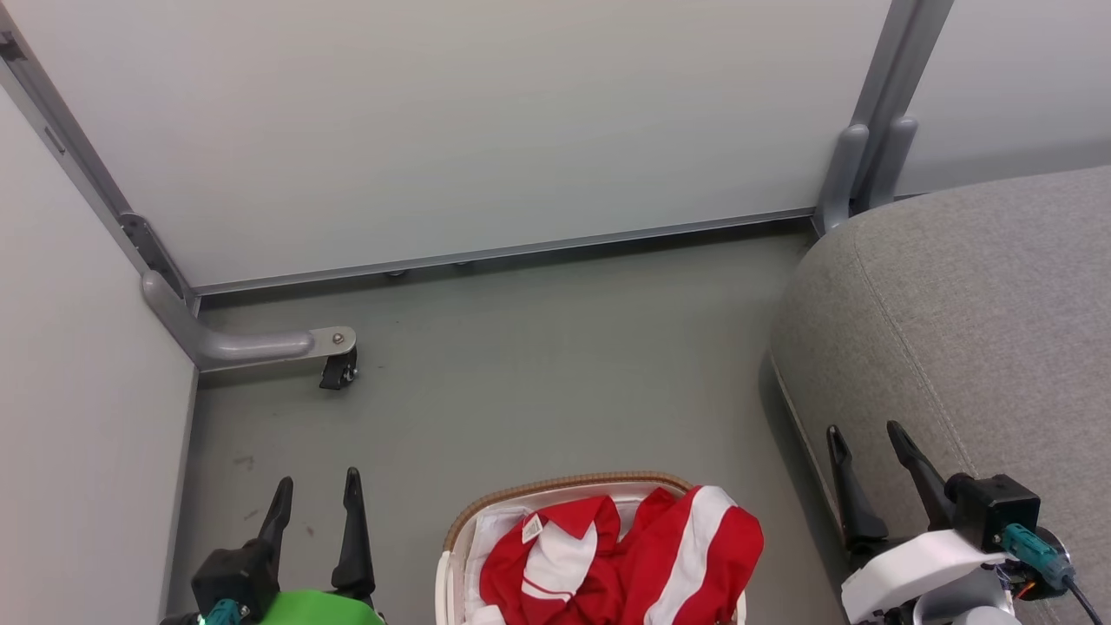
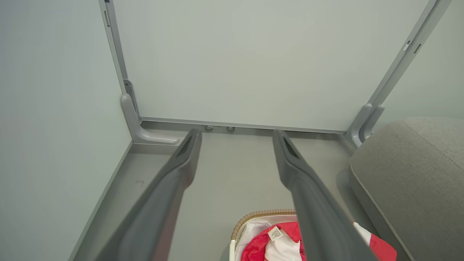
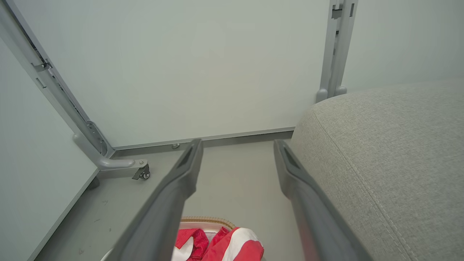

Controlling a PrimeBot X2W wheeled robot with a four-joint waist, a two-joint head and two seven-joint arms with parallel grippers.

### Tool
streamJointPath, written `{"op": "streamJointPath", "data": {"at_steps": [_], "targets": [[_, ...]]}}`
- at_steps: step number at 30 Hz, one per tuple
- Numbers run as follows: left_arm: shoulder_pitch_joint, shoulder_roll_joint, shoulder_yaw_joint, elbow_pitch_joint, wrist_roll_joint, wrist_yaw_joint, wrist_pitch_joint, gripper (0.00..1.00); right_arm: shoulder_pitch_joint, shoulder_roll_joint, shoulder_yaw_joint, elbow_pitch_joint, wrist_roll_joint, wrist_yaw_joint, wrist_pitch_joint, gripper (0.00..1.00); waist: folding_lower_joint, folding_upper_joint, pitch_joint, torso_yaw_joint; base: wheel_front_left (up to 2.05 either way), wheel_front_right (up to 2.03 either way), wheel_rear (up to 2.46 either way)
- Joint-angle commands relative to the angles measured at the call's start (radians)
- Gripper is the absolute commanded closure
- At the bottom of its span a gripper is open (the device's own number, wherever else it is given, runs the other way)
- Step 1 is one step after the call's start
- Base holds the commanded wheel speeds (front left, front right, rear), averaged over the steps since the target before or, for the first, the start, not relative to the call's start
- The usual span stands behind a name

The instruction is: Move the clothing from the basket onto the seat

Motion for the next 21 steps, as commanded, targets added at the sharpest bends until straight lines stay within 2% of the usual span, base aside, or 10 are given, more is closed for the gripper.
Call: {"op": "streamJointPath", "data": {"at_steps": [1,21], "targets": [[0.012,0.007,-0.003,-0.003,0.027,0.003,-0.009,0.00,0.011,-0.006,0.001,-0.007,-0.025,0.000,-0.012,0.00,0.0000,0.0000,0.000,0.000,0.00,0.00,0.00],[0.024,0.008,-0.022,0.006,0.140,0.007,-0.040,0.00,0.019,-0.008,0.017,-0.002,-0.149,0.000,-0.044,0.00,0.0000,0.0000,0.002,0.003,0.00,0.00,0.00]]}}
